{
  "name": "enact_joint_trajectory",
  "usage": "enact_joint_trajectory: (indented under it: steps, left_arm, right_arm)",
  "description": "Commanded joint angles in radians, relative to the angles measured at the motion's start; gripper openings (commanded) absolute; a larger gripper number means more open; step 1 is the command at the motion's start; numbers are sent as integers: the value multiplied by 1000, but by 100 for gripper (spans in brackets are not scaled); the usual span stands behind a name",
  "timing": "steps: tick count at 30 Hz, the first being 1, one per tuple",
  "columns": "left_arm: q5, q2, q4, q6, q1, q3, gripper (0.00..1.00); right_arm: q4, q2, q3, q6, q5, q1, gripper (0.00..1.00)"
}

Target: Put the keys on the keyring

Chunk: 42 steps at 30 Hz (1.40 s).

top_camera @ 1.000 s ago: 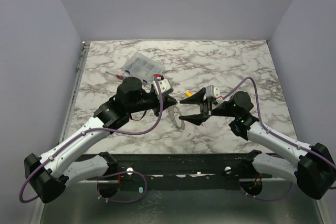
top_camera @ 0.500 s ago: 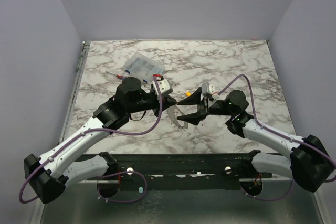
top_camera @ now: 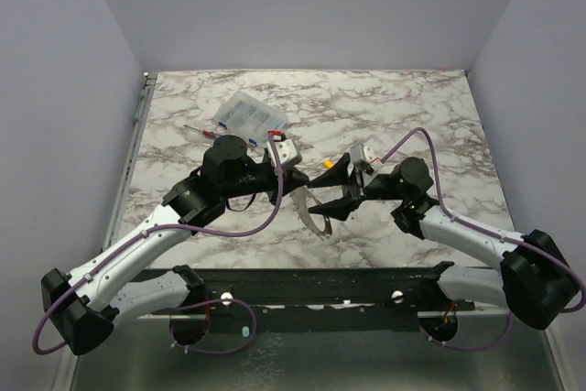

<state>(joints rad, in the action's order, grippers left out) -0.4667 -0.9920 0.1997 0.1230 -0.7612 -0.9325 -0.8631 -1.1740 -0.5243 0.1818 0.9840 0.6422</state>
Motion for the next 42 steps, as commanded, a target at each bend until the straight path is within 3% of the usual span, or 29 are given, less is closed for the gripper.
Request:
enact_joint_trajectory:
  steps: [1,8,20,25,26,27,31,36,42]
  left_arm:
    - [-37,1,-31,-4,-2,11,0]
    - [-57,-10,-31,-7,-1,10,0]
    - [-58,-6,-32,-6,-1,12,0]
    - [-53,-2,-32,-5,-2,14,0]
    - [-52,-1,-32,-5,-1,15,0]
    - [-50,-1,-32,-5,-2,15,0]
    - [-43,2,-32,-4,-2,17,0]
    - [-30,2,-32,-7,-2,16,0]
    - [-30,1,-34,-10,-2,17,0]
  right_arm:
    - [-147,-35,-34,75,67,11,66]
    - [-279,-108,-73,156,78,13,66]
    - [-274,-108,-96,139,-7,13,75]
    - [-343,-93,-82,183,-118,13,87]
    - [-350,-91,-80,191,-153,12,98]
    - [-348,-85,-76,197,-197,13,100]
    - [-311,-47,-50,154,-248,12,100]
    - [-108,67,-19,19,-249,13,97]
    - [97,198,26,-72,-222,13,82]
